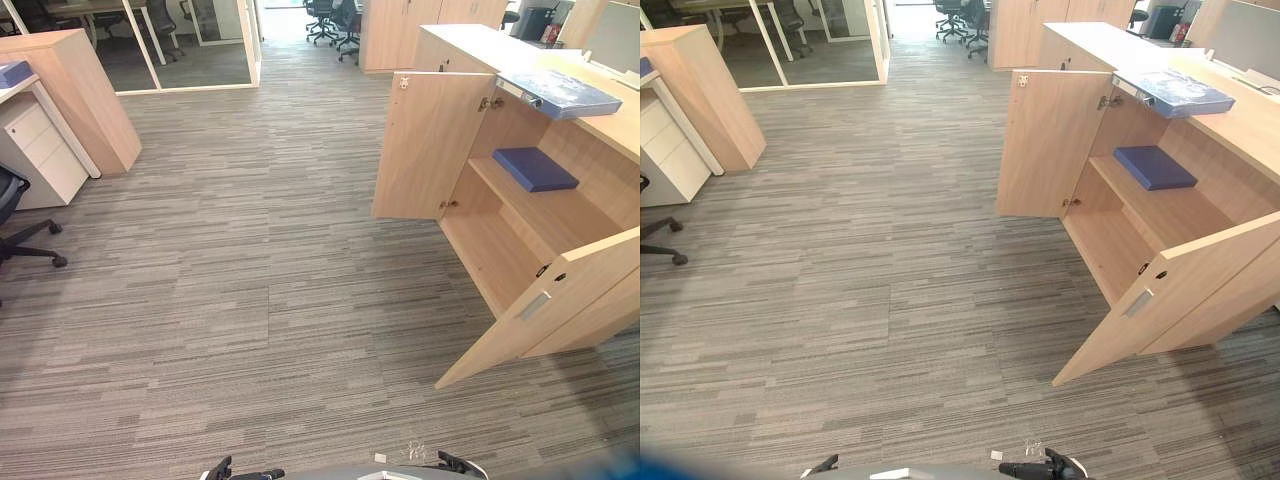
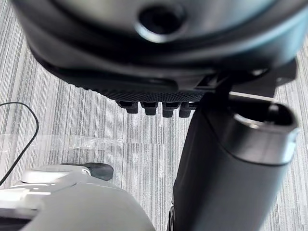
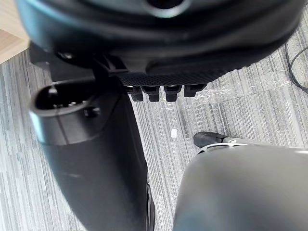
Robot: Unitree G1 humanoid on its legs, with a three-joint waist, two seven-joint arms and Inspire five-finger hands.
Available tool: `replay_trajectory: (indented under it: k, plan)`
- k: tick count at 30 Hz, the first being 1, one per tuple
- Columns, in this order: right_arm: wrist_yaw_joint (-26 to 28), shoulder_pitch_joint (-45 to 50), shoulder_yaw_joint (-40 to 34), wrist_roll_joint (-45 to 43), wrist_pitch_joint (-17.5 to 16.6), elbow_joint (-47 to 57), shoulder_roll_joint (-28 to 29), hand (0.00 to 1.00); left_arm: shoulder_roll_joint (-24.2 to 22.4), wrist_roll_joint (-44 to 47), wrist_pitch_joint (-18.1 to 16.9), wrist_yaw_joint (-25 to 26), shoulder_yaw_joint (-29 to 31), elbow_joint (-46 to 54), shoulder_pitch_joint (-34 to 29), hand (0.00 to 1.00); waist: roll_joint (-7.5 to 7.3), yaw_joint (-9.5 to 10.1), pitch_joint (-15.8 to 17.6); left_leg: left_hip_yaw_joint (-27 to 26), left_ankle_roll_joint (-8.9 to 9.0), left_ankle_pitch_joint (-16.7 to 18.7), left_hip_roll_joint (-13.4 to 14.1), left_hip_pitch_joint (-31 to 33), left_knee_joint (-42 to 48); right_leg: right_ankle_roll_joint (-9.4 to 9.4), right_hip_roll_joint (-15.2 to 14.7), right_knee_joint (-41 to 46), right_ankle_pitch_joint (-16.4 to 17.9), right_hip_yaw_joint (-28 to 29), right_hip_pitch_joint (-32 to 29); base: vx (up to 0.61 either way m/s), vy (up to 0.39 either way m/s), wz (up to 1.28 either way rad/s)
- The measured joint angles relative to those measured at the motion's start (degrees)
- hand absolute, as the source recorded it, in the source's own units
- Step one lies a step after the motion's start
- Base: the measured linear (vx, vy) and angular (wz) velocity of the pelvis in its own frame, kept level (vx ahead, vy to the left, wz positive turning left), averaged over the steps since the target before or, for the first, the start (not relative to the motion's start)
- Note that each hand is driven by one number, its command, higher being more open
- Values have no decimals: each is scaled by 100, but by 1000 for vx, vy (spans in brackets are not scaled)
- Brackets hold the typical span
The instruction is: Walk over to the cabinet, pick up the folder, carry it to the office cabinet, place the folder inside the office cabinet, then close the office cabinet door
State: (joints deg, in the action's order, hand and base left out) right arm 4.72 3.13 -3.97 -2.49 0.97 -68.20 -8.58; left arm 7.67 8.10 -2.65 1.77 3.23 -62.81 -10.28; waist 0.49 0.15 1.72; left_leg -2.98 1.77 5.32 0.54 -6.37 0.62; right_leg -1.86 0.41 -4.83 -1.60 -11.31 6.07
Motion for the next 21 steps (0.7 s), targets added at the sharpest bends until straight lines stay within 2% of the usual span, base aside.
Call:
replay_trajectory:
  k: [2, 7, 17, 21]
  plan:
    - [9, -60, 0, 0, 1, -12, 13, 100, 20, 119, -4, -124, -2, -1, 16, 100, -16, 11, 26, -39, 78, -51, 0, -65, -114, -68, -4, 0, -7, 1, 8, -8, 5, -2]
    - [28, -157, 1, 2, 2, -12, 41, 100, 53, 153, -11, -305, -7, -40, 58, 100, -26, 15, 82, -75, 8, -101, -2, -87, -166, -69, -4, -1, -6, 1, 0, -31, 1, -4]
    - [105, -384, 125, -1, -27, 12, 398, 100, 82, -206, -106, -154, -105, -40, 73, 100, -77, 20, 179, -66, -90, -265, -18, -179, -435, -36, -5, -8, -27, -40, -7, -38, -10, 1]
    - [95, -409, 125, -54, -37, 8, 456, 100, 158, -348, -121, -43, -196, -39, 112, 100, -188, 21, 240, -71, -90, -265, -48, -204, -461, -34, -34, -11, -29, -41, -19, 0, 0, 0]
